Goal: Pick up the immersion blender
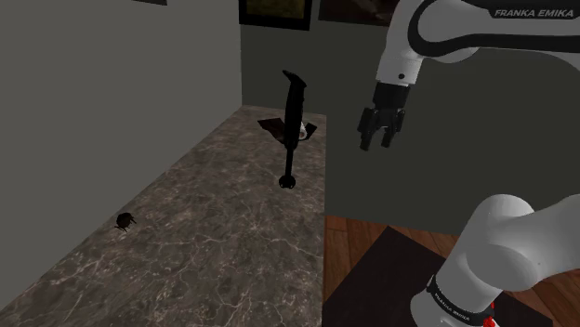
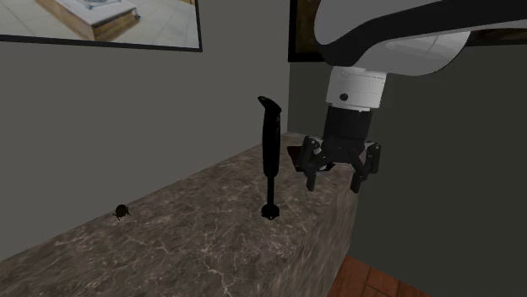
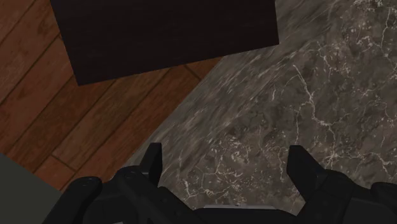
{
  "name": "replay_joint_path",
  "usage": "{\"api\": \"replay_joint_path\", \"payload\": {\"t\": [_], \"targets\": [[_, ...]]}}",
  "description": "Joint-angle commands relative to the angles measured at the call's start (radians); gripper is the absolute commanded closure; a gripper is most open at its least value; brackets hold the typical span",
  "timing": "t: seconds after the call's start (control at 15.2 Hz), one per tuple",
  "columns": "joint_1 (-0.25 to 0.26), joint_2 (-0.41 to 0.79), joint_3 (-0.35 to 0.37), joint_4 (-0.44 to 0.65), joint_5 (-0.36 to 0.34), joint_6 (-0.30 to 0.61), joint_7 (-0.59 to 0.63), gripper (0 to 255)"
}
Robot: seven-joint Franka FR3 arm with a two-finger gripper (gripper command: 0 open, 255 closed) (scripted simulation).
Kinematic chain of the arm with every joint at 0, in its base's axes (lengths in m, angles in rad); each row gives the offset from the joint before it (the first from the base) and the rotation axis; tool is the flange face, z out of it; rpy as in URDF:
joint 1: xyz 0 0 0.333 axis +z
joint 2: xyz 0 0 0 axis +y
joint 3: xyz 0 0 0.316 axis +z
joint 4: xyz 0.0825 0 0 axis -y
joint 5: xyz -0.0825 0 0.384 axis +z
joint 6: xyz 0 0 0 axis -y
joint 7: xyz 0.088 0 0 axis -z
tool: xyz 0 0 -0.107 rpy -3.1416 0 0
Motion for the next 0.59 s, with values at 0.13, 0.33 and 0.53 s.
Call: {"api": "replay_joint_path", "payload": {"t": [0.13,0.33,0.53], "targets": [[0.015,0.070,-0.012,0.071,0.000,0.012,-0.038,0],[0.036,0.172,-0.029,0.183,0.003,0.021,-0.094,0],[0.058,0.272,-0.044,0.305,0.012,0.018,-0.149,0]]}}
